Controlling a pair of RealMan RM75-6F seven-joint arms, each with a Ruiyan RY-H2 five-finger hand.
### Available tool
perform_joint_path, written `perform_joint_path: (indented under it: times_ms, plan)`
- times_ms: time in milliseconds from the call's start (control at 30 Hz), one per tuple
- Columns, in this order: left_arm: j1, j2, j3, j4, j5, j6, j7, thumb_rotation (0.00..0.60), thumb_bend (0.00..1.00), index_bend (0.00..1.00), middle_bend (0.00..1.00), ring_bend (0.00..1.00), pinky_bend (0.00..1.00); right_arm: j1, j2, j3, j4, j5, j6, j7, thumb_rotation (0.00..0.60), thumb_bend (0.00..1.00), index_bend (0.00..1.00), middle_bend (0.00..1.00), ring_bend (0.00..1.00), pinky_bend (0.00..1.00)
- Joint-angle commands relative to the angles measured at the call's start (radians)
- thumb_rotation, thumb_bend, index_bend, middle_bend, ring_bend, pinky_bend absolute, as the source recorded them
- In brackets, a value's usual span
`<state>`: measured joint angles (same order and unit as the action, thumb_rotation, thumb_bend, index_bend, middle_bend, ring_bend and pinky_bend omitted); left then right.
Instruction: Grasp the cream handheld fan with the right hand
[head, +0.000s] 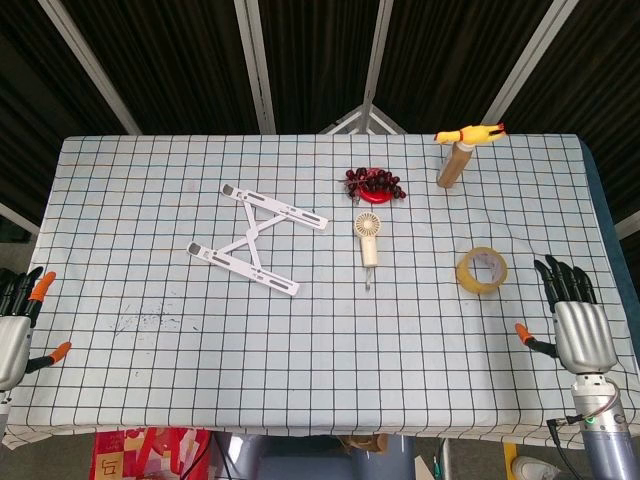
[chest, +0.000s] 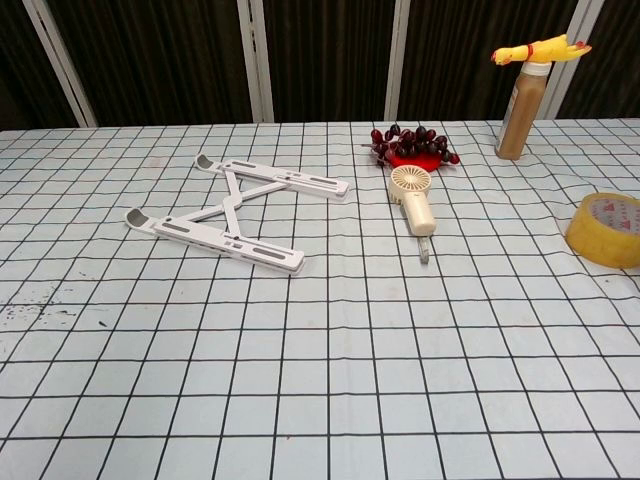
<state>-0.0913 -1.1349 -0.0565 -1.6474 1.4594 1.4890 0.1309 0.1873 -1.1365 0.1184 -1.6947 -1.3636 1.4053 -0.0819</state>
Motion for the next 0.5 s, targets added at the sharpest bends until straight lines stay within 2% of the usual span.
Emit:
perform_joint_path:
  times_ms: [33, 500]
  plan:
    - [0.0, 0.0, 0.001, 0.0, 0.002, 0.0, 0.002, 0.6, 0.01, 0.0, 0.0, 0.0, 0.0, 0.0, 0.001, -0.001, 0.0, 0.001, -0.004, 0.001, 0.6, 0.27, 0.0, 0.0, 0.0, 0.0]
    - [0.0, 0.002, 0.0, 0.0, 0.002, 0.0, -0.01, 0.6, 0.01, 0.0, 0.0, 0.0, 0.0, 0.003, -0.002, 0.004, -0.012, -0.019, -0.001, -0.002, 0.6, 0.27, 0.0, 0.0, 0.0, 0.0]
